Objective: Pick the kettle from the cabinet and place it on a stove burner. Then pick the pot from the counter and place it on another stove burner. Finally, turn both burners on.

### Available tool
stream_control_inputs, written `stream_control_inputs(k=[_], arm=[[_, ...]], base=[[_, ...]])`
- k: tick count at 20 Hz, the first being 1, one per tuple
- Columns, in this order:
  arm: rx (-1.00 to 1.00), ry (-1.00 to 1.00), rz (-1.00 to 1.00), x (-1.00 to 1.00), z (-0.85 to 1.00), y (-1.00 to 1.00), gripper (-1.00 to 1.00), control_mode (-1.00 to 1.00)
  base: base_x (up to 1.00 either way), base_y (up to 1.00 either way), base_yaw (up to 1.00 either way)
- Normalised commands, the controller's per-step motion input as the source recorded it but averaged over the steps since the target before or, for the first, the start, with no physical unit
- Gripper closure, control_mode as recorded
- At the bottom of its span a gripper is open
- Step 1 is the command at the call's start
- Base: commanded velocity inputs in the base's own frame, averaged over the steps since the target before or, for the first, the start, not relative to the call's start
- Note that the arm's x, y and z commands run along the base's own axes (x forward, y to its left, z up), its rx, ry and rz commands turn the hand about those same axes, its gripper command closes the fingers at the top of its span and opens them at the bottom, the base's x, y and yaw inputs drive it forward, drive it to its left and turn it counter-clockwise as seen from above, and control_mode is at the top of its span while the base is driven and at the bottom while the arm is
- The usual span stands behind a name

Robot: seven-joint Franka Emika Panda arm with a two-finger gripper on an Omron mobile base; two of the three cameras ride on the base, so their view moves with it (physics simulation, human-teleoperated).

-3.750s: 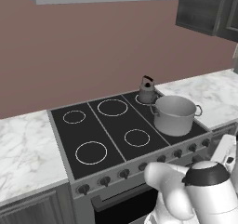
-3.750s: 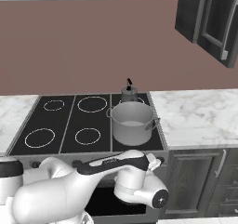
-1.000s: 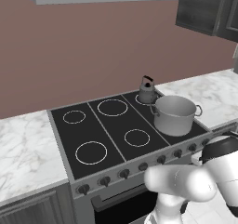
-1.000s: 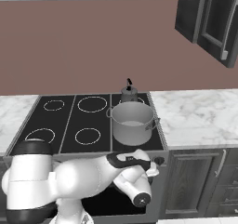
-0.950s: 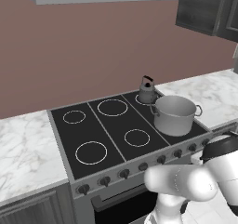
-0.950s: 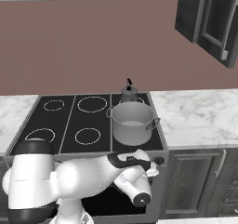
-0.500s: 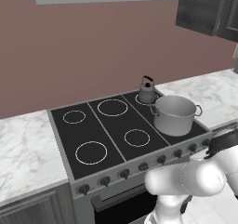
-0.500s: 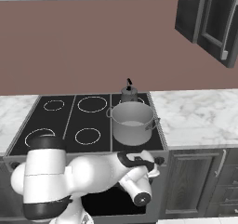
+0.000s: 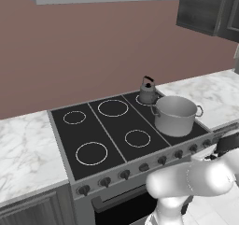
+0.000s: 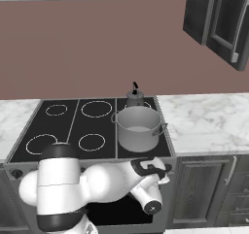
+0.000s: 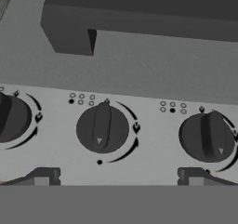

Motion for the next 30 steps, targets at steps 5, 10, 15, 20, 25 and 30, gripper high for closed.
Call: stream_control_inputs(k=[5, 10, 15, 20, 25, 30], arm=[[0.00, 0.00, 0.00, 0.17, -0.06, 0.00, -1.00, -1.00], [0.00, 0.00, 0.00, 0.10, -0.14, 0.00, -1.00, -1.00], [0.00, 0.00, 0.00, 0.11, -0.17, -0.01, -1.00, -1.00], [0.00, 0.00, 0.00, 0.09, -0.16, -0.05, -1.00, -1.00], [0.00, -0.02, 0.00, 0.13, -0.09, -0.07, -1.00, -1.00], [0.00, 0.00, 0.00, 0.20, -0.13, -0.01, -1.00, -1.00]], base=[[0.00, 0.00, 0.00], [0.00, 0.00, 0.00], [0.00, 0.00, 0.00], [0.00, 0.00, 0.00], [0.00, 0.00, 0.00], [0.00, 0.00, 0.00]])
